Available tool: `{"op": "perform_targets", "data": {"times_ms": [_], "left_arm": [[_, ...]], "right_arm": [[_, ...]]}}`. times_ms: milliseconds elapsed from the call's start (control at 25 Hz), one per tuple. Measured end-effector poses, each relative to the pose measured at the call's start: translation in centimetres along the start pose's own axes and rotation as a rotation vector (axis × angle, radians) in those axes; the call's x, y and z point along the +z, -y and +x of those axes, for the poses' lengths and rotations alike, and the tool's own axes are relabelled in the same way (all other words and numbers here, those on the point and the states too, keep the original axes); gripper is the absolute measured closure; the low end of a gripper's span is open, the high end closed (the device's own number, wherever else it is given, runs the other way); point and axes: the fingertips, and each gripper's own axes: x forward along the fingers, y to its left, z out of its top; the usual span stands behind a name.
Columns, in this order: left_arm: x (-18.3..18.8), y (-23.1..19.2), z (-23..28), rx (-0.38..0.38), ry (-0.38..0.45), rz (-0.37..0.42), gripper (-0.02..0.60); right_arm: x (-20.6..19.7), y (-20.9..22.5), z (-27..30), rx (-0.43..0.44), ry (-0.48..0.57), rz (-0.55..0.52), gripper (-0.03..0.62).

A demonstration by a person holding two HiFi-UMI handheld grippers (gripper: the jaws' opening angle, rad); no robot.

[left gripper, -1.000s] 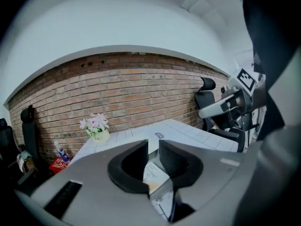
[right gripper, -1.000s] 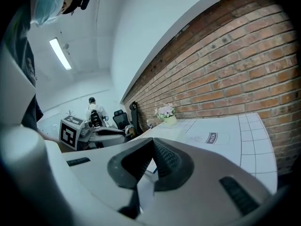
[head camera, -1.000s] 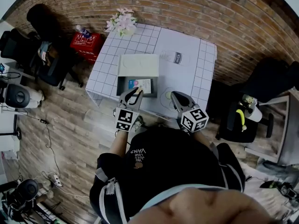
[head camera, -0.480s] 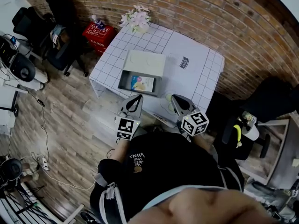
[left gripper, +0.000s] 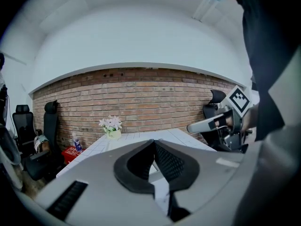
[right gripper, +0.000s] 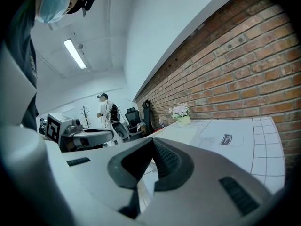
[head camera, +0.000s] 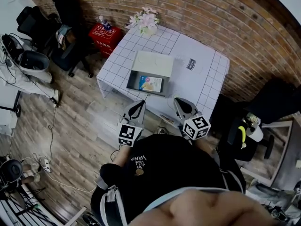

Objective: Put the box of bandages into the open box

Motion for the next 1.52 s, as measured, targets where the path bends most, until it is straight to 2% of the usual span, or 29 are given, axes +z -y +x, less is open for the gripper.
{"op": "perform_targets", "data": {"times_ms": [440, 960, 1520], "left_arm": [[0.5, -0.5, -2.8, -0.032, 0.042, -0.020, 0.569], [-0.7, -1.2, -5.9, -0.063, 0.047, -0.029, 0.569], [-1.0, -1.9, -6.1, -0.068, 0.067, -0.030, 0.571]], "right_arm": [[-1.1, -2.2, -0.9, -0.069, -0.004, -0.029, 0.599], [-2.8, -4.8, -1.8, -0.131, -0.011, -0.047, 0.600], [-2.6, -5.2, -1.2, -0.145, 0.006, -0.072, 0.600]]}}
